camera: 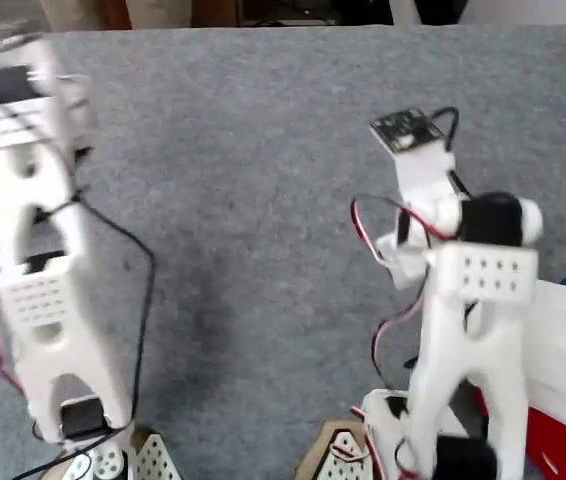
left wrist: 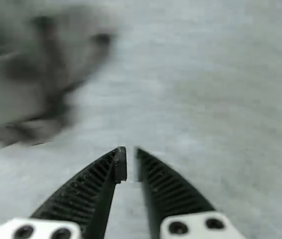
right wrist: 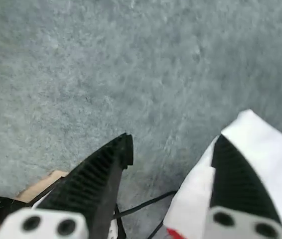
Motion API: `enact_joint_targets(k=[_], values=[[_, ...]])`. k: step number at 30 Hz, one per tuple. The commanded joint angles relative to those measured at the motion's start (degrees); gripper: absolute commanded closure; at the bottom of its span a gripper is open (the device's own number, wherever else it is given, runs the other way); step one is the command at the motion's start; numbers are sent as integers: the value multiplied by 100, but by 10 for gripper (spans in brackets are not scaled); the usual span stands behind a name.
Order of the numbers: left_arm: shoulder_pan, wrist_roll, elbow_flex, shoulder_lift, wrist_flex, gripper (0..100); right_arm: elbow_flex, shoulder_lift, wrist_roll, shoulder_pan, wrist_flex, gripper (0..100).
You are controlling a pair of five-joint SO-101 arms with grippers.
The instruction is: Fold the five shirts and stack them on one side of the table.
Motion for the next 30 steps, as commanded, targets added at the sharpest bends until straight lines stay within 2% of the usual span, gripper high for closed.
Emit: enact_joint_targets(k=[1, 4, 8, 12, 14, 18, 21, 25, 30], values=[[-1055, -44, 97, -505, 18, 793, -664, 655, 149, -321, -105, 721], [-1714, -44, 176, -470, -387, 726, -1068, 1103, 132, -576, -97, 721], [-2286, -35, 501, -22, -1521, 726, -1437, 1516, 79, -875, -97, 721], [-2418, -26, 633, 708, -2224, 734, -1516, 1719, -114, -1059, -123, 721], [-2409, -35, 563, 1033, -2295, 800, -1508, 1763, -114, -1112, -123, 721], [-2391, -9, -18, 1323, -2101, 991, -1490, 1763, -114, -1095, -123, 721], [-2198, -18, -492, 1279, -1451, 981, -1490, 1754, -114, -1095, -97, 721], [-1662, -35, -1626, 1112, 0, 981, -1490, 1736, -114, -1077, -88, 721], [-993, -9, -1653, 699, 79, 982, -1499, 1727, -114, -681, -62, 721]])
